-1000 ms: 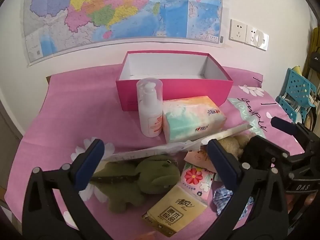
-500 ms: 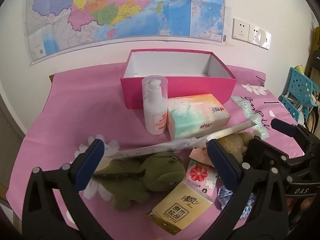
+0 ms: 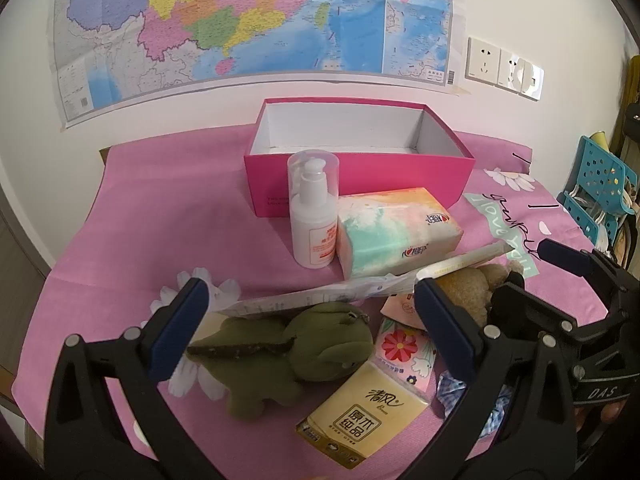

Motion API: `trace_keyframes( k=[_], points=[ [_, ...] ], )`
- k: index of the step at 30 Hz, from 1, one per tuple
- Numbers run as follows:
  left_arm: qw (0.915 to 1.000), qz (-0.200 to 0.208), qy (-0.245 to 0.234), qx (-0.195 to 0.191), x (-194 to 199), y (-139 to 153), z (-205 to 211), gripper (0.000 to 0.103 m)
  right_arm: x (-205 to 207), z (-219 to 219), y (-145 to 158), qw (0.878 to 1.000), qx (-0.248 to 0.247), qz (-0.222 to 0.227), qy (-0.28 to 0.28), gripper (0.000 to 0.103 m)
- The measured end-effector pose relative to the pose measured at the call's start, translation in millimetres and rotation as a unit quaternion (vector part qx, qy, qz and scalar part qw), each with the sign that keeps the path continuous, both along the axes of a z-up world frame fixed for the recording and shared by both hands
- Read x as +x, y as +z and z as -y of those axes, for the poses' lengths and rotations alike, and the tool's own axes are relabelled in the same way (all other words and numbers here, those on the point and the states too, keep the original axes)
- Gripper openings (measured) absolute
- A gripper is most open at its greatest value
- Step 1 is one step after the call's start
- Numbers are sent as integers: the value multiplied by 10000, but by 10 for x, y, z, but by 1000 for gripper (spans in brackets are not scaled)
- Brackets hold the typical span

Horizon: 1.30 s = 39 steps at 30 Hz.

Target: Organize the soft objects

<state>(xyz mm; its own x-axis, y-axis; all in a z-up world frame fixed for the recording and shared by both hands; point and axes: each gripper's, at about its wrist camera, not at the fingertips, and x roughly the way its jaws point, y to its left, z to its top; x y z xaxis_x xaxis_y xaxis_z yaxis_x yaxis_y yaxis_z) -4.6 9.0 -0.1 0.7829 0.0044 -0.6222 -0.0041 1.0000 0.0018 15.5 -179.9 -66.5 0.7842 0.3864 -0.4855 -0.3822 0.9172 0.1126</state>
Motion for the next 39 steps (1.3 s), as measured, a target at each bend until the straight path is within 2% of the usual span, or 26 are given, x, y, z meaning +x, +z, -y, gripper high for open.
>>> trace_keyframes(
  k=[31, 36, 39],
  points=[
    [10000, -22, 47, -29, -8, -11, -59, 103, 40, -16, -56, 9993, 129, -176, 306, 103],
    [9998, -96, 4, -161, -29, -55, -175, 103, 38, -53, -80, 9984, 148, -250, 491, 103],
    [9995, -181, -56, -262, -52, -98, -291, 103, 54, -100, -102, 9970, 136, -352, 671, 96]
  ],
)
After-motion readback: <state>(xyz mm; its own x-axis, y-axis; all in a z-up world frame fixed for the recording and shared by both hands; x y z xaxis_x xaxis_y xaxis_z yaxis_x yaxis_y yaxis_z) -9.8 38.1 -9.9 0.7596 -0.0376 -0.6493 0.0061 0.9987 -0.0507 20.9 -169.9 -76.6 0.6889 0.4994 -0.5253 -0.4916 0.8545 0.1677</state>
